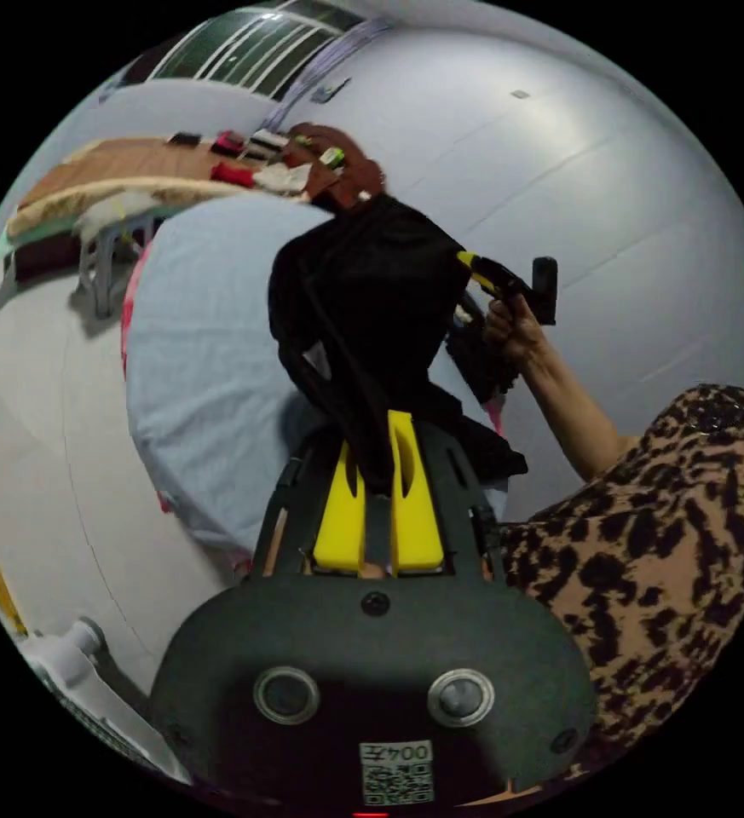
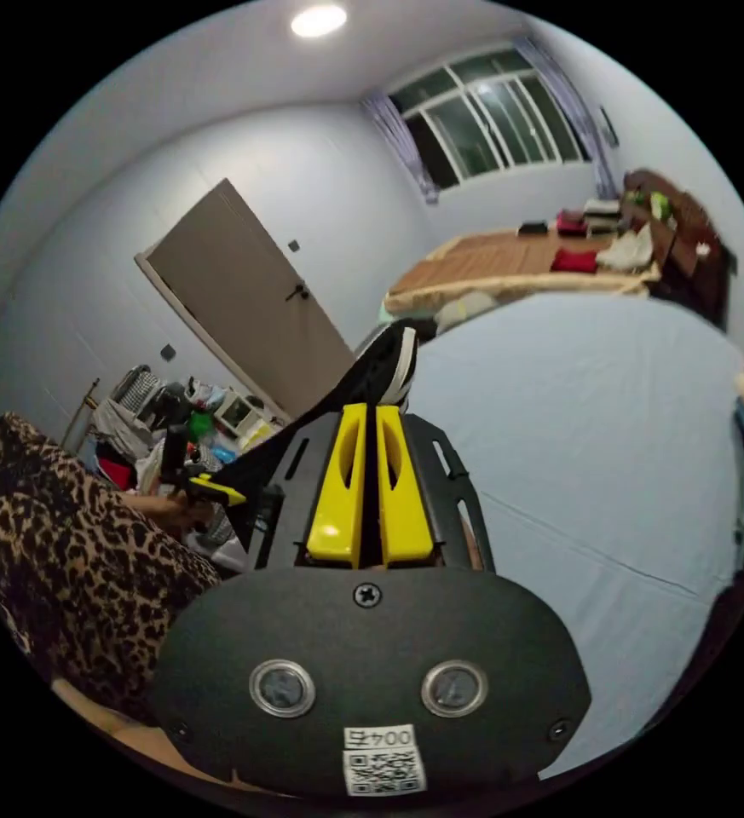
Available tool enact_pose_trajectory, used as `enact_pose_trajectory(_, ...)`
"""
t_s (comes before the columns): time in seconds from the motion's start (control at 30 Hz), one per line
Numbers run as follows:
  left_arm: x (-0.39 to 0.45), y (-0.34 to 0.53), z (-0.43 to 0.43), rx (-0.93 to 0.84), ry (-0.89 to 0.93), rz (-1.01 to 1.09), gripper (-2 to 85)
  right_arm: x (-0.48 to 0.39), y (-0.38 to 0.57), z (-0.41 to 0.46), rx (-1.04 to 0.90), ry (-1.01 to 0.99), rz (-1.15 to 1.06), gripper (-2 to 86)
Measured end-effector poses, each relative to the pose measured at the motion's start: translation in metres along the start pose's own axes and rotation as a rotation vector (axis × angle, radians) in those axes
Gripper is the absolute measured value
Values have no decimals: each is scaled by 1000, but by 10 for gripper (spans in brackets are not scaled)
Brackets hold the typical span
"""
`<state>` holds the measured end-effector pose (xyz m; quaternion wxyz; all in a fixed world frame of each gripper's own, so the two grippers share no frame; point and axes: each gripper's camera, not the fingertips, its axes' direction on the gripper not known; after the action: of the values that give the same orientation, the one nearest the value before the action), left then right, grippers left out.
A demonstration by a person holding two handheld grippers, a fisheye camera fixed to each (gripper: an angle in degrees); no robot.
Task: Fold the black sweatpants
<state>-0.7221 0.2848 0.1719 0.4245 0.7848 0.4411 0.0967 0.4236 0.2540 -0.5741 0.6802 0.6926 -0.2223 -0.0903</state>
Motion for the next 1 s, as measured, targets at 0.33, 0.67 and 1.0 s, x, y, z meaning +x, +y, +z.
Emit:
enact_pose_trajectory(0.33, 201, -24, -104, 265, 417, 596, 62, -210, 138, -327, 611, 321, -234, 1)
enact_pose_trajectory(0.67, 245, -93, -138, 277, 493, 690, 61, -335, 95, -388, 729, 594, -450, 4)
enact_pose_trajectory(1.0, 25, -225, 23, 52, 114, 246, 59, -99, -106, -172, 233, 588, -68, 40)
